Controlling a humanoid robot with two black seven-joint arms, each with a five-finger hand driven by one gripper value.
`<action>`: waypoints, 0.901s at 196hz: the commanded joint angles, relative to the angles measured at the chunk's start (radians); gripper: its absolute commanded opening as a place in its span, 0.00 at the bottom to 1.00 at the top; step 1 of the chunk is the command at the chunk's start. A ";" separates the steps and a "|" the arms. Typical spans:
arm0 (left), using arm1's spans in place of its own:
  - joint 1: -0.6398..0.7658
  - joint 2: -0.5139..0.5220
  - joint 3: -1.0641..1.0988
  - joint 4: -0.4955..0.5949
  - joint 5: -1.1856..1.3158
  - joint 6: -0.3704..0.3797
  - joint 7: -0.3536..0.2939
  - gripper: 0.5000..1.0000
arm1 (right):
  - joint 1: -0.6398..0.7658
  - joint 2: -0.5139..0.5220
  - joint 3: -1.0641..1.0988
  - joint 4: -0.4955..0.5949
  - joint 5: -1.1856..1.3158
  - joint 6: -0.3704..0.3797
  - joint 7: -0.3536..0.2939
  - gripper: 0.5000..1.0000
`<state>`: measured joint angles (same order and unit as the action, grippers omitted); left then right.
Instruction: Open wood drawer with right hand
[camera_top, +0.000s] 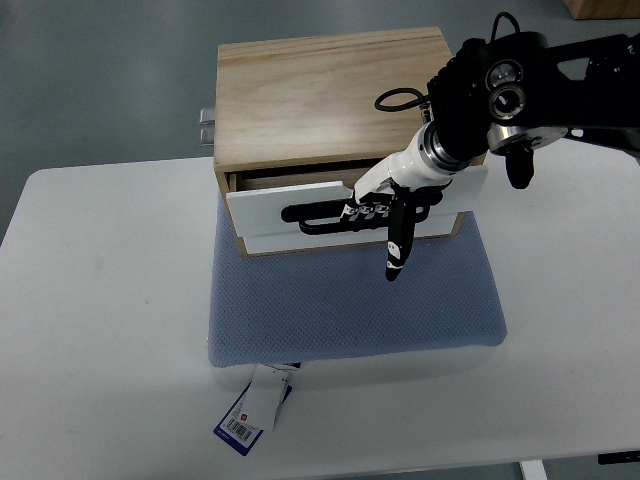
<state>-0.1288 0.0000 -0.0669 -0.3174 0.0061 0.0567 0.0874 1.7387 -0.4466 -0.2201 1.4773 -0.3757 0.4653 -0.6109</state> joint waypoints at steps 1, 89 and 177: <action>0.000 0.000 0.001 0.003 0.000 0.000 0.000 1.00 | 0.012 -0.012 0.001 0.026 0.011 0.021 0.000 0.88; 0.000 0.000 -0.001 0.003 0.000 0.000 0.000 1.00 | 0.062 -0.084 0.001 0.146 0.041 0.058 0.000 0.88; 0.000 0.000 -0.001 0.003 0.000 0.000 0.000 1.00 | 0.114 -0.162 0.004 0.250 0.139 0.095 0.000 0.88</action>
<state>-0.1288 0.0000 -0.0668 -0.3154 0.0061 0.0567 0.0874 1.8313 -0.5910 -0.2175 1.7021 -0.2621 0.5562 -0.6109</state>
